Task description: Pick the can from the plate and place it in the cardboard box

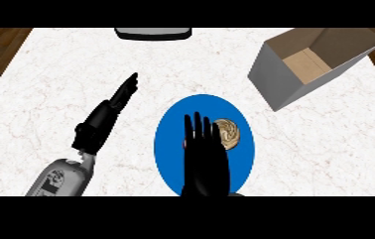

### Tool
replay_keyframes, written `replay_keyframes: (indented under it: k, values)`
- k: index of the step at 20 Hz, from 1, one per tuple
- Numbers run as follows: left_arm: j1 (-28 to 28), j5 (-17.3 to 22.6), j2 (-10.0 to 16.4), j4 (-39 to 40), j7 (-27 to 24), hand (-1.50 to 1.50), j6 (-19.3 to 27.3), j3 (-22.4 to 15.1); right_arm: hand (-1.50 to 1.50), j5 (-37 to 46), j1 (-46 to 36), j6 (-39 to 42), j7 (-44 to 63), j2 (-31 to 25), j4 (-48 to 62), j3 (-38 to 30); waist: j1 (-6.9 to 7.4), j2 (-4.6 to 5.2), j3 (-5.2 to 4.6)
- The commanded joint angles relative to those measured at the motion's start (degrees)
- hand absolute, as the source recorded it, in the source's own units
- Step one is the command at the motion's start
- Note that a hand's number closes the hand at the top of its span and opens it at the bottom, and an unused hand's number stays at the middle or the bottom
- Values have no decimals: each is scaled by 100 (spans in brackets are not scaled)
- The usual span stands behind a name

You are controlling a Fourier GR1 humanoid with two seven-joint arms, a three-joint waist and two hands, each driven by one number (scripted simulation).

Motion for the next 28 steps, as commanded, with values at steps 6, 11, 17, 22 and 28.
replay_keyframes:
  k: [6,11,17,22,28]
  values:
    - [156,-250,-197,-15,-51,0,-11,-37,-150,-104,-72,-184,811,106,553,-6,23,4,3]
    - [-342,-158,-312,565,-131,0,-165,230,-150,28,-118,-205,519,106,1057,-140,-38,26,1]
    - [122,-405,-425,-386,273,0,44,-81,150,14,93,-231,445,107,1077,-119,50,-3,5]
    - [-34,-254,-246,-111,210,0,-252,267,150,366,42,-238,37,107,1344,-181,12,6,4]
    - [-132,-208,-241,37,234,0,-430,479,150,584,211,89,-1153,-720,594,-358,-58,1,5]
